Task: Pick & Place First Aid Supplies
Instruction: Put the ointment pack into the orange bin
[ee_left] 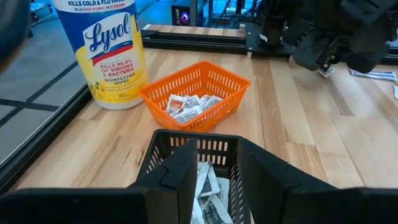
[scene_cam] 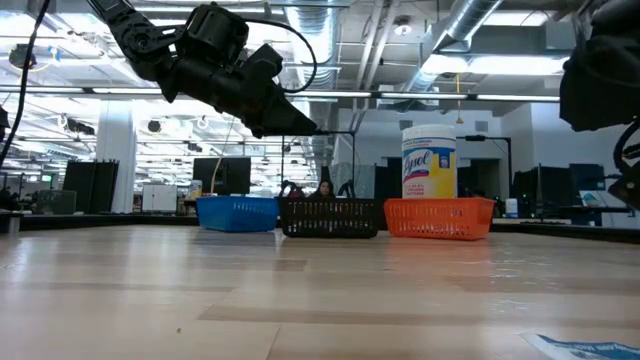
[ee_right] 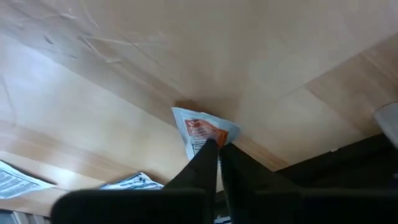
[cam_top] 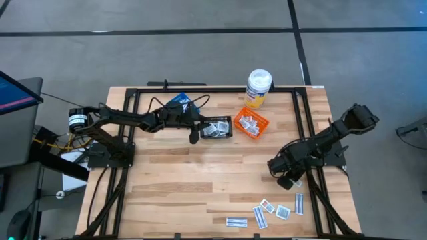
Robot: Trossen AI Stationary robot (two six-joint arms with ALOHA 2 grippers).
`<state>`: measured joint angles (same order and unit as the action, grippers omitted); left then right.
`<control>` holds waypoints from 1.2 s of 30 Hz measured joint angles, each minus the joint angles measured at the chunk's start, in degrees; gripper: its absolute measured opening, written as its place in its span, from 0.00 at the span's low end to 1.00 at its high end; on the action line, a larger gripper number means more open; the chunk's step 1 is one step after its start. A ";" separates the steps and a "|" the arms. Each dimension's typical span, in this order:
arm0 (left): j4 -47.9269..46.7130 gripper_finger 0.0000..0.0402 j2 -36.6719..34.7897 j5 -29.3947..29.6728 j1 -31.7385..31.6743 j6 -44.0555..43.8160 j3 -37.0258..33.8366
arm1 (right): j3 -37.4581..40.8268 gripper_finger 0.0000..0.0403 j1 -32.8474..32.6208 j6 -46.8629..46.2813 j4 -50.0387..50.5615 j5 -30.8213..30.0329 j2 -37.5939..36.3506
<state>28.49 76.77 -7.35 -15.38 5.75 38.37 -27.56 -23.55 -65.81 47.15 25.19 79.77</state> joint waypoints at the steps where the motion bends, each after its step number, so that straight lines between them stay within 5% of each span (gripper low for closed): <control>1: 0.00 0.29 0.00 0.00 0.00 0.01 0.00 | -0.10 0.02 0.00 -0.42 0.00 -0.06 0.00; 11: 0.02 0.29 0.00 0.00 0.00 -0.01 0.00 | -8.36 0.01 0.41 0.61 0.24 -7.72 0.17; 18: 0.28 0.29 0.00 0.00 0.00 -0.03 0.00 | -17.97 0.01 5.70 11.92 -0.18 -32.78 0.15; 24: 0.27 0.29 0.00 0.01 0.00 -0.03 0.00 | -22.13 0.00 16.92 24.66 -3.21 -55.44 0.09; 31: 0.26 0.29 0.00 0.01 -0.02 -0.04 0.02 | -22.44 0.02 34.08 42.53 -13.09 -54.53 0.17; 36: 0.24 0.29 0.00 0.00 -0.02 -0.06 0.02 | -22.44 0.10 41.42 48.14 -14.08 -45.39 0.20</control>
<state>28.73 76.77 -7.35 -15.40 5.69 38.39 -50.00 17.87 -17.66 33.08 -20.20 79.96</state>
